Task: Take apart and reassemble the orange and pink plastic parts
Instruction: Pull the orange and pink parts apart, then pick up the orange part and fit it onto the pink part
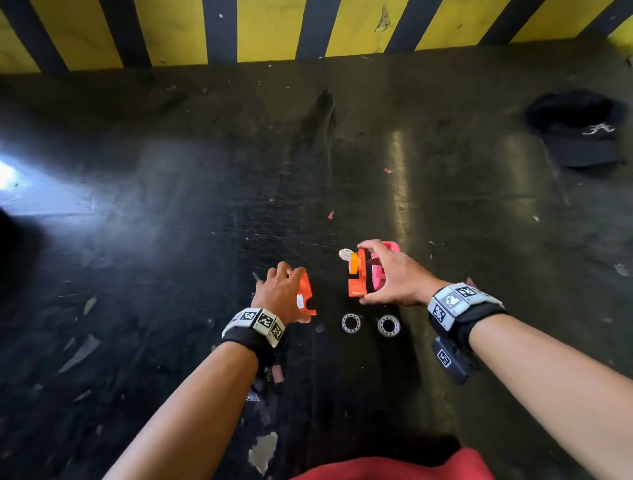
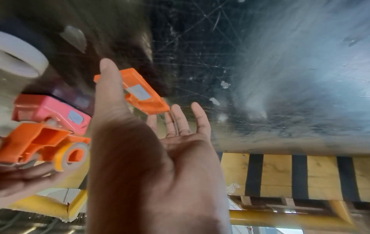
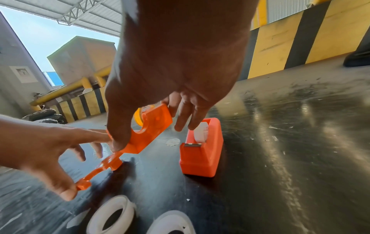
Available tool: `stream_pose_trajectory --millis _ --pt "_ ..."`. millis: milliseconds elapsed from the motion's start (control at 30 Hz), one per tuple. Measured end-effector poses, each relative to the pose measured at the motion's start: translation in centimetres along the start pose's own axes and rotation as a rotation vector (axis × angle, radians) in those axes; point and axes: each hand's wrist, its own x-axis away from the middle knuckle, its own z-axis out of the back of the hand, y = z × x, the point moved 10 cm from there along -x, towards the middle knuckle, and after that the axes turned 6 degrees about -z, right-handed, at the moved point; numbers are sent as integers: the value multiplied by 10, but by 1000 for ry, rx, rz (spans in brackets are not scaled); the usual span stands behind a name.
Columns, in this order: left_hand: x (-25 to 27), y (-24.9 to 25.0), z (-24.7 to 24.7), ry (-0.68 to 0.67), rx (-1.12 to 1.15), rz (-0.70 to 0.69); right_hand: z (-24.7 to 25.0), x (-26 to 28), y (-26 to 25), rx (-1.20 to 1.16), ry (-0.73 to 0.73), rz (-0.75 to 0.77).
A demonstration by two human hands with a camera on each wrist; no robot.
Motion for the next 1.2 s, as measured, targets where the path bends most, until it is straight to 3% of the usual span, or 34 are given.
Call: stream_pose_trajectory --millis 100,200,267,367,600,700,767,900,1000,1067,1200 --pt "1 16 8 63 -17 -40 -2 -1 -3 6 -8 -8" --pt "5 59 16 170 -59 -243 -1 -1 2 12 -2 -36" --pt "9 87 6 165 -103 -328 2 2 5 -1 13 -50" --pt "8 106 -14 118 -91 -297 5 8 9 -8 26 -47" --pt "-7 80 25 376 493 -145 5 15 18 -24 -5 -56" --pt "-21 86 40 274 737 -179 3 16 16 -41 -20 -54" --pt "-25 92 41 189 774 -190 1 16 15 -34 -23 -52" --pt "-26 92 39 196 768 -203 -4 17 14 -14 -44 -48" --pt "-17 80 40 274 752 -181 -4 18 19 -18 -32 -60" --pt "-9 71 36 290 535 -167 -3 19 24 -26 -22 -77" --pt "9 59 -4 89 28 -114 -2 20 28 -18 0 -82"
